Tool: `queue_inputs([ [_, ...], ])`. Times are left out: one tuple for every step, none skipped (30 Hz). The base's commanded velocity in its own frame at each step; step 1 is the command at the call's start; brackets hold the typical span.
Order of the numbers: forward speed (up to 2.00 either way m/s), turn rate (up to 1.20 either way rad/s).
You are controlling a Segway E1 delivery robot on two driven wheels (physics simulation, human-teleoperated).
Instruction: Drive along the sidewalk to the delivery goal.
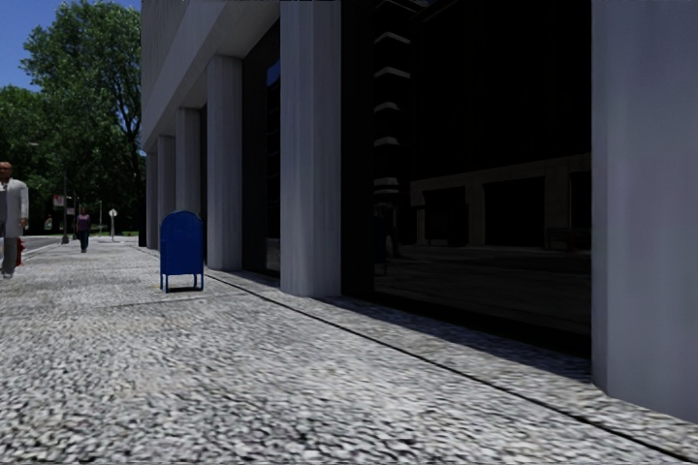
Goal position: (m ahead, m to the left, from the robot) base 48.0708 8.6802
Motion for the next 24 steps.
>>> queue_inputs([
  [1.57,0.67],
  [1.57,0.67],
  [1.57,0.67],
  [1.57,0.67],
  [1.57,0.67],
  [1.57,0.67],
  [1.57,0.67],
  [1.57,0.67],
  [1.58,0.67],
  [1.58,0.67],
  [1.58,0.67],
  [1.58,0.67],
  [1.59,0.67],
  [1.59,0.67],
  [1.59,0.67],
  [1.6,0.67],
  [1.61,0.67],
  [1.61,0.67],
  [1.61,0.67],
  [1.61,0.67],
  [1.61,0.67],
  [1.61,0.67],
  [1.62,0.67],
  [1.62,0.67],
])
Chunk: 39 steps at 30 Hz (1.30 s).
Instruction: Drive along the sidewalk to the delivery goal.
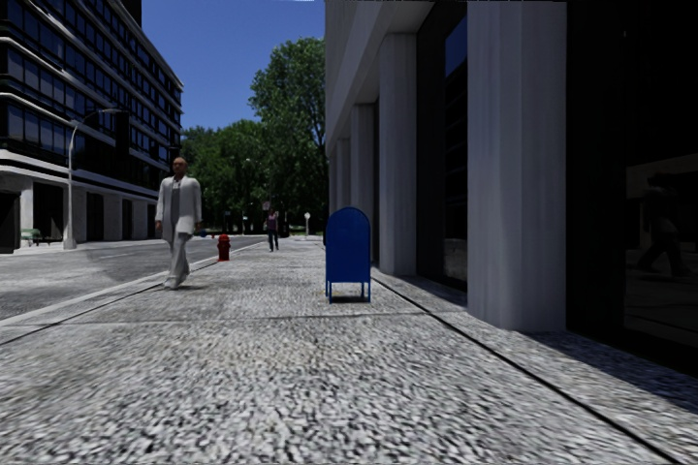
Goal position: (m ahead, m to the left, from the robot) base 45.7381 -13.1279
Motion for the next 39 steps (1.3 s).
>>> queue_inputs([
  [1.62,0.67],
  [1.62,0.67],
  [1.62,0.67],
  [1.66,0.67],
  [2.0,0.63],
  [2.0,0.63],
  [2.0,0.55],
  [2.0,0.39],
  [2.0,0.2],
  [2.0,0.0],
  [2.0,0.0],
  [2.0,0.0],
  [2.0,0.0],
  [2.0,0.0],
  [2.0,0.0],
  [2.0,0.0],
  [2.0,0.0],
  [2.0,0.0],
  [2.0,0.0],
  [2.0,0.0],
  [2.0,0.0],
  [2.0,0.0],
  [2.0,0.0],
  [2.0,0.0],
  [2.0,0.0],
  [2.0,0.0],
  [2.0,0.0],
  [2.0,0.05],
  [2.0,0.13],
  [2.0,0.17],
  [2.0,0.17],
  [1.82,0.21],
  [1.68,0.22],
  [1.65,0.23],
  [1.65,0.23],
  [1.64,0.23],
  [1.63,0.24],
  [1.63,0.26],
  [1.63,0.27],
])
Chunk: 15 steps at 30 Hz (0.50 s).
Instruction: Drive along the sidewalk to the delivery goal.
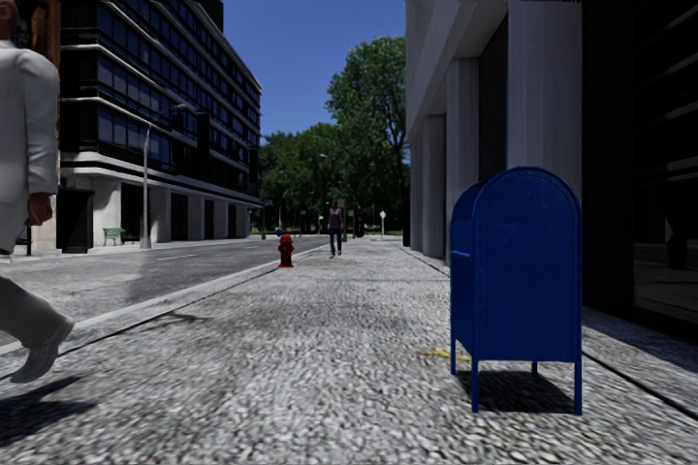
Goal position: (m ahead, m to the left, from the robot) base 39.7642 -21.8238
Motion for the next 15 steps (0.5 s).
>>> queue_inputs([
  [1.63,0.27],
  [1.63,0.28],
  [1.63,0.32],
  [1.63,0.37],
  [1.63,0.44],
  [1.63,0.44],
  [1.63,0.46],
  [1.63,0.42],
  [1.63,0.39],
  [1.63,0.38],
  [1.63,0.38],
  [1.63,0.38],
  [1.63,0.38],
  [1.66,0.21],
  [1.66,0.21],
])
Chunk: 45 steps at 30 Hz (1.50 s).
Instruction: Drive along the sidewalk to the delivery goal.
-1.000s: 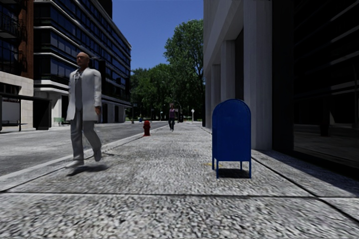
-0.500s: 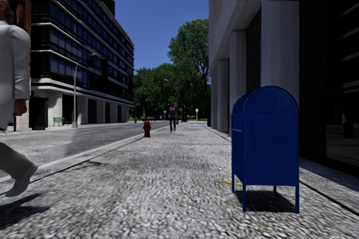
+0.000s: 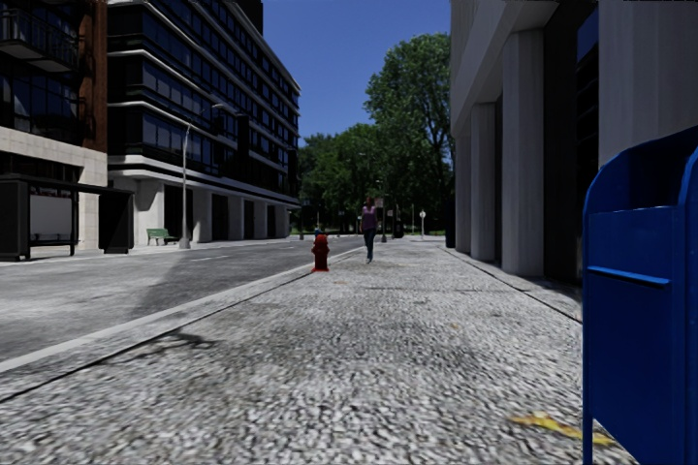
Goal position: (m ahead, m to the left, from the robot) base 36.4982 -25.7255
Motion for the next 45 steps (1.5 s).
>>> queue_inputs([
  [1.74,0.0],
  [2.0,0.0],
  [2.0,0.0],
  [2.0,0.0],
  [2.0,0.0],
  [2.0,0.0],
  [2.0,0.0],
  [2.0,0.0],
  [2.0,0.0],
  [2.0,0.0],
  [2.0,-0.13],
  [2.0,-0.32],
  [2.0,-0.32],
  [2.0,-0.37],
  [2.0,-0.38],
  [2.0,-0.39],
  [2.0,-0.39],
  [2.0,-0.39],
  [2.0,-0.39],
  [2.0,-0.39],
  [2.0,-0.39],
  [2.0,-0.39],
  [2.0,-0.39],
  [2.0,-0.39],
  [2.0,-0.39],
  [2.0,-0.39],
  [2.0,-0.39],
  [2.0,-0.39],
  [2.0,-0.39],
  [2.0,-0.39],
  [2.0,-0.39],
  [2.0,-0.39],
  [2.0,-0.39],
  [2.0,-0.39],
  [2.0,0.0],
  [2.0,0.0],
  [2.0,0.0],
  [2.0,0.0],
  [2.0,0.0],
  [2.0,0.0],
  [2.0,0.0],
  [2.0,0.0],
  [2.0,0.0],
  [2.0,0.0],
  [2.0,0.0],
])
